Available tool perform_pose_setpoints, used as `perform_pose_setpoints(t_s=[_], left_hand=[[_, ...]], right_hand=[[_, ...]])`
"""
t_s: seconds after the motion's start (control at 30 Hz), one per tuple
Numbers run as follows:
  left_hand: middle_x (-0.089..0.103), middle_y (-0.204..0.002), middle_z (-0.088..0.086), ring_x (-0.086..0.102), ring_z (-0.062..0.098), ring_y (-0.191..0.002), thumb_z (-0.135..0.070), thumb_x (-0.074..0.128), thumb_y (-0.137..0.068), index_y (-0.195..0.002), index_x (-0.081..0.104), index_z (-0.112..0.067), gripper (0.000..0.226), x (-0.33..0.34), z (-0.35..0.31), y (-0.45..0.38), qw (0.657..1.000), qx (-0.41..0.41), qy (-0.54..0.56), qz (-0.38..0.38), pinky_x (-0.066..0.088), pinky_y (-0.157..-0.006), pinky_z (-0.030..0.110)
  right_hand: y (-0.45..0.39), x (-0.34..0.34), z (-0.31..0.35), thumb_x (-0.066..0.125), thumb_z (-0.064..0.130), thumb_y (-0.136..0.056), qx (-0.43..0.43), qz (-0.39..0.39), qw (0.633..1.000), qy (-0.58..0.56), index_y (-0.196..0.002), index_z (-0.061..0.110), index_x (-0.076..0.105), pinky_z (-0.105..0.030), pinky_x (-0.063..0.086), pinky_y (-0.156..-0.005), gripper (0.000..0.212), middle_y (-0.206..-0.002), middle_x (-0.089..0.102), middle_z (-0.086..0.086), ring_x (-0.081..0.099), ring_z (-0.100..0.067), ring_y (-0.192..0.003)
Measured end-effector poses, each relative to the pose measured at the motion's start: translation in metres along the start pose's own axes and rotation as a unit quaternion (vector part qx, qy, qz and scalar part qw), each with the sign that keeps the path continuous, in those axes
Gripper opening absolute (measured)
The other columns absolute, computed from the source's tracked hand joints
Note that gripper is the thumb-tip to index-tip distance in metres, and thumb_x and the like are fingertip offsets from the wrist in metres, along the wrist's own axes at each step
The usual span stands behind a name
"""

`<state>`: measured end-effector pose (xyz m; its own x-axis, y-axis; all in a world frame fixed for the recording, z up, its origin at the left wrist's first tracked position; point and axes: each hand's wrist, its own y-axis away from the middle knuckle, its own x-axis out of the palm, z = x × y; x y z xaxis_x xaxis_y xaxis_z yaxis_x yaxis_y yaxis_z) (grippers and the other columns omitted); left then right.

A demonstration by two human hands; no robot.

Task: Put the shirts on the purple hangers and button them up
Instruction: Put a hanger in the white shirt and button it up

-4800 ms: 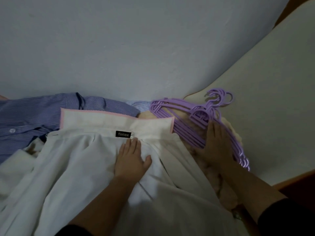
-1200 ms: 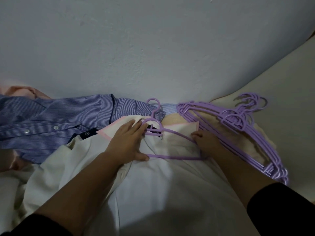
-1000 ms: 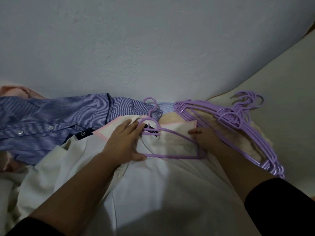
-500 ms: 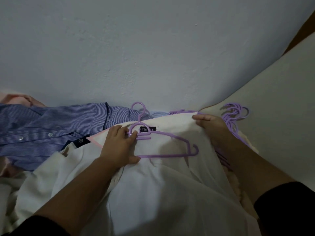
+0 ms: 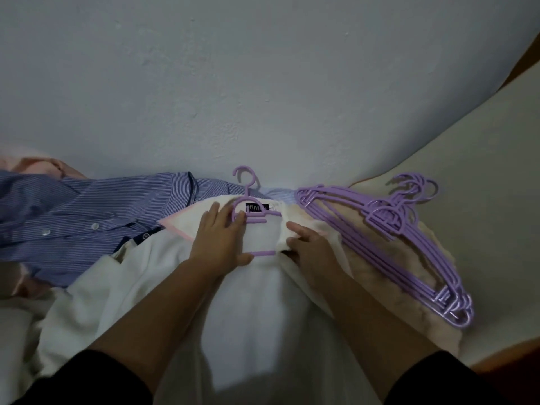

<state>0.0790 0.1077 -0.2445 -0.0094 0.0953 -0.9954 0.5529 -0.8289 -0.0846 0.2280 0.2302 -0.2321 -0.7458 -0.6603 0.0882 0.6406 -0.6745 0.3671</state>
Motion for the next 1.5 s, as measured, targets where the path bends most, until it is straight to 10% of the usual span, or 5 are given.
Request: perform_pose_setpoints(t_s=[0.47, 0.83, 1.1, 1.23, 1.5], left_hand=[[0.073, -0.1, 0.005, 0.066, 0.029, -0.082, -0.038, 0.058, -0.09, -0.152, 0.019, -0.021, 0.076, -0.017, -0.031, 0.137, 0.952, -0.236, 0.159, -0.112, 0.052, -0.076, 0.036], [0.061, -0.127, 0.008, 0.061, 0.023, -0.107, -0.013, 0.064, -0.087, -0.154, 0.01, -0.02, 0.086, -0.012, -0.103, 0.133, 0.844, -0.294, 0.447, -0.023, 0.041, -0.079, 0.023], [0.048, -0.126, -0.004, 0.049, 0.014, -0.121, -0.005, 0.062, -0.089, -0.143, 0.035, -0.02, 0.062, -0.011, -0.1, 0.12, 0.71, -0.353, 0.603, -0.09, 0.039, -0.096, 0.013], [0.058, -0.117, 0.002, 0.056, 0.016, -0.097, -0.007, 0.058, -0.091, -0.12, 0.05, -0.034, 0.041, -0.008, -0.1, 0.104, 0.648, -0.383, 0.644, -0.132, 0.048, -0.092, 0.036], [0.067, -0.109, -0.01, 0.063, 0.002, -0.103, -0.008, 0.056, -0.092, -0.118, 0.068, -0.02, 0.031, -0.007, -0.099, 0.086, 0.725, -0.35, 0.571, -0.164, 0.047, -0.095, 0.019]], right_hand=[[0.059, -0.034, -0.042, 0.058, 0.016, -0.087, -0.024, -0.041, 0.903, 0.426, -0.132, 0.015, 0.029, -0.035, 0.042, -0.083, 0.053, -0.112, 0.054, -0.008, 0.057, -0.031, -0.101], [0.084, 0.013, -0.052, 0.058, -0.005, -0.083, 0.024, -0.019, 0.997, 0.072, -0.097, 0.02, 0.041, -0.037, 0.056, -0.068, 0.033, -0.095, 0.059, -0.017, 0.062, -0.026, -0.08], [0.066, 0.004, -0.044, 0.036, 0.003, -0.099, 0.149, -0.024, 0.969, -0.198, -0.146, 0.008, 0.028, -0.037, 0.048, -0.075, 0.048, -0.081, 0.053, -0.012, 0.056, -0.031, -0.081], [0.055, 0.006, -0.031, 0.03, 0.012, -0.1, 0.187, 0.015, 0.951, -0.244, -0.097, 0.008, 0.053, -0.03, 0.047, -0.074, 0.024, -0.078, 0.057, -0.01, 0.061, -0.025, -0.084], [0.039, 0.021, -0.035, 0.032, -0.001, -0.095, 0.153, 0.023, 0.952, -0.265, -0.093, 0.006, 0.053, -0.022, 0.046, -0.058, 0.022, -0.084, 0.054, -0.017, 0.06, -0.025, -0.071]])
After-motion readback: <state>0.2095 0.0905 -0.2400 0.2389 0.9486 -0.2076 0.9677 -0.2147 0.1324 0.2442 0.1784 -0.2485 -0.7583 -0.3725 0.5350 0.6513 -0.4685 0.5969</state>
